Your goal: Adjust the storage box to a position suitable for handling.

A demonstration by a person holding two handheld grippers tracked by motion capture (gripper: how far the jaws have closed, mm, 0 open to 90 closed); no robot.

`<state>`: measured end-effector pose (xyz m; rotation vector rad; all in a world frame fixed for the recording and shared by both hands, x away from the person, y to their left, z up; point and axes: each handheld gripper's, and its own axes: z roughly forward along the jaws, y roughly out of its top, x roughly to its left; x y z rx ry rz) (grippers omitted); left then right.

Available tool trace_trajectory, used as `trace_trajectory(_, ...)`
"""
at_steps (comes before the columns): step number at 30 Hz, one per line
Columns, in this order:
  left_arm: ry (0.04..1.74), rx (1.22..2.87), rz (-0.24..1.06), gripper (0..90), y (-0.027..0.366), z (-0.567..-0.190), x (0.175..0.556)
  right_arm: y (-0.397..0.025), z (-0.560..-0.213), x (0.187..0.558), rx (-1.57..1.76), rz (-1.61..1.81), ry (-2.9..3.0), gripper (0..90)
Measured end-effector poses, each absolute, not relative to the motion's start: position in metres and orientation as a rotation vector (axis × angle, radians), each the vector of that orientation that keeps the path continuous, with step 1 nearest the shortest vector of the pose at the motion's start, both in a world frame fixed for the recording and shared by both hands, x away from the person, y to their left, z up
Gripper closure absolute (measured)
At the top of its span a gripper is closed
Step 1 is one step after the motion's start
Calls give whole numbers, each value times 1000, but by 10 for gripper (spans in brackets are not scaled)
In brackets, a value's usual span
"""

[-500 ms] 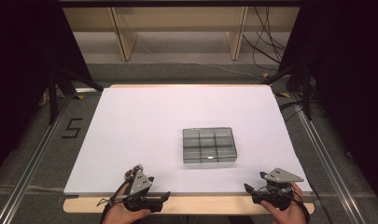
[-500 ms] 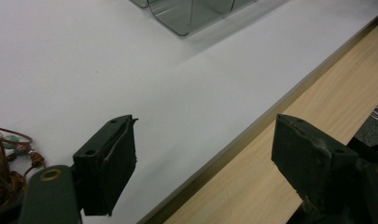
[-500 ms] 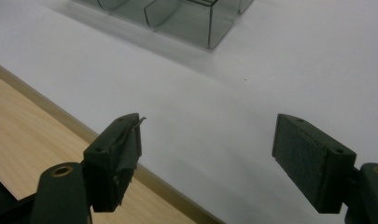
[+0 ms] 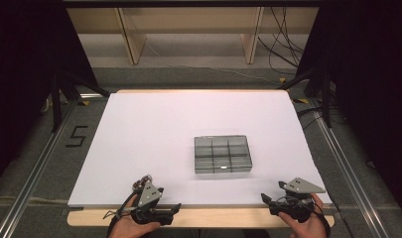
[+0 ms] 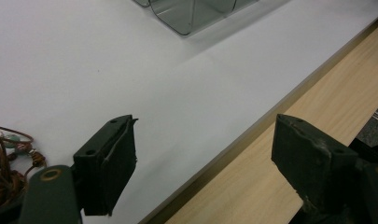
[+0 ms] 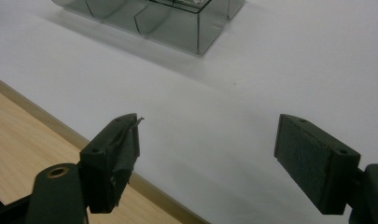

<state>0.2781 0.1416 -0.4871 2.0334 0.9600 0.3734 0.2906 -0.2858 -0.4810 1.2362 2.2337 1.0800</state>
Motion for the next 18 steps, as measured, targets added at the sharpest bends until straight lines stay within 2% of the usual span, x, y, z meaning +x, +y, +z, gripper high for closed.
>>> trace_trajectory(18, 990, 2012, 372, 212, 141, -488, 279, -286, -481, 291, 1223, 1079, 2227, 246)
